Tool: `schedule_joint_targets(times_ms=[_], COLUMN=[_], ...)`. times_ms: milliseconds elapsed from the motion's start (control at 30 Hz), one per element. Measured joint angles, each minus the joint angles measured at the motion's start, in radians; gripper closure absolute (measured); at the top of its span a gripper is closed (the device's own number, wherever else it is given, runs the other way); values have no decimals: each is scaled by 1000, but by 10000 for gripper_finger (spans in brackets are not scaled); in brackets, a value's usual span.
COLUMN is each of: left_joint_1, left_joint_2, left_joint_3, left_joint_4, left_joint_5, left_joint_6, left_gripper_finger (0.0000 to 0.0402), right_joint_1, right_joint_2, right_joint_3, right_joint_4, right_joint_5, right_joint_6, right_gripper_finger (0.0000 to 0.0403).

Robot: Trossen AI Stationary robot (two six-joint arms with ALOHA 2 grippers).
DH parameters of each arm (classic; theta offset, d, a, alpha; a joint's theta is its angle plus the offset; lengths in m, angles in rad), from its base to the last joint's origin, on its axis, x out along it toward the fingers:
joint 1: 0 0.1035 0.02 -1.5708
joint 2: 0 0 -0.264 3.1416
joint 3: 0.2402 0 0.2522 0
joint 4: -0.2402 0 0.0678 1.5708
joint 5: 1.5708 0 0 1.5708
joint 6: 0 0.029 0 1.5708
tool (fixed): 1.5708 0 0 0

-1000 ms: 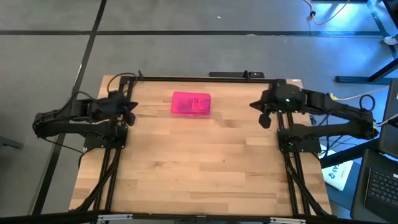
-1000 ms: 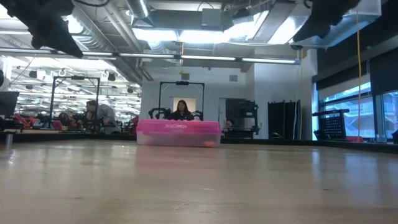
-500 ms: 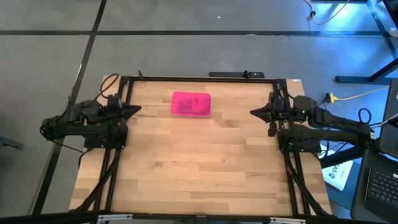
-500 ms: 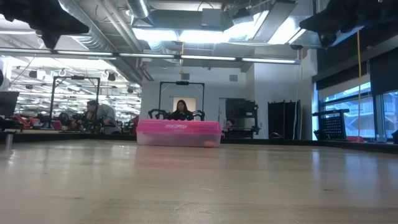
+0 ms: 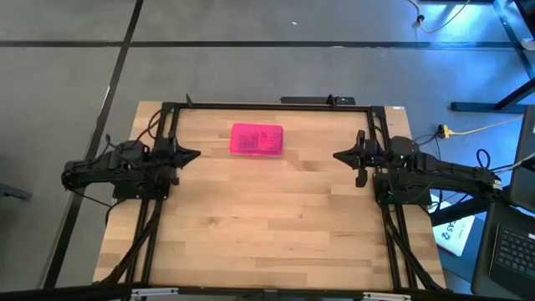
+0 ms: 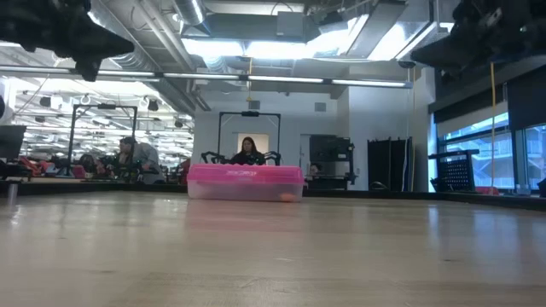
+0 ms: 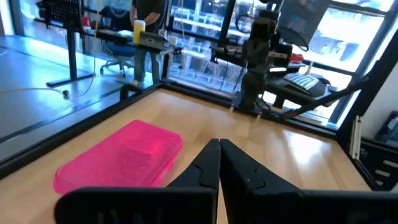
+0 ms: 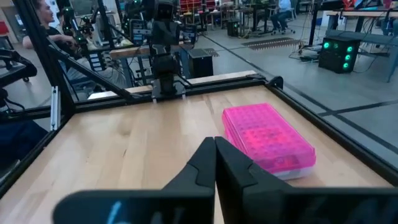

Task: Pack school essentials
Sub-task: Return to Home Position

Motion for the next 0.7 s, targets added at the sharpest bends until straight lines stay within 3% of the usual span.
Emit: schedule_joint_targets(times_ms=[267, 533, 700], left_joint_1=[0, 0, 0], left_joint_2=[-1, 0, -1], left_joint_3=[-71, -164, -227], left_joint_4=[93, 196, 294], left_joint_5=[0, 3, 3], left_joint_6=[42, 65, 85], left_gripper_finger=[401, 401, 401], right_joint_1=[-3, -79, -119], right_joint_2=[-7, -66, -109], right_joint_3=[-76, -137, -227], right_joint_4=[82, 121, 214], right_joint_5=[-18, -20, -93], right_joint_6=[-34, -77, -26], right_gripper_finger=[401, 401, 401])
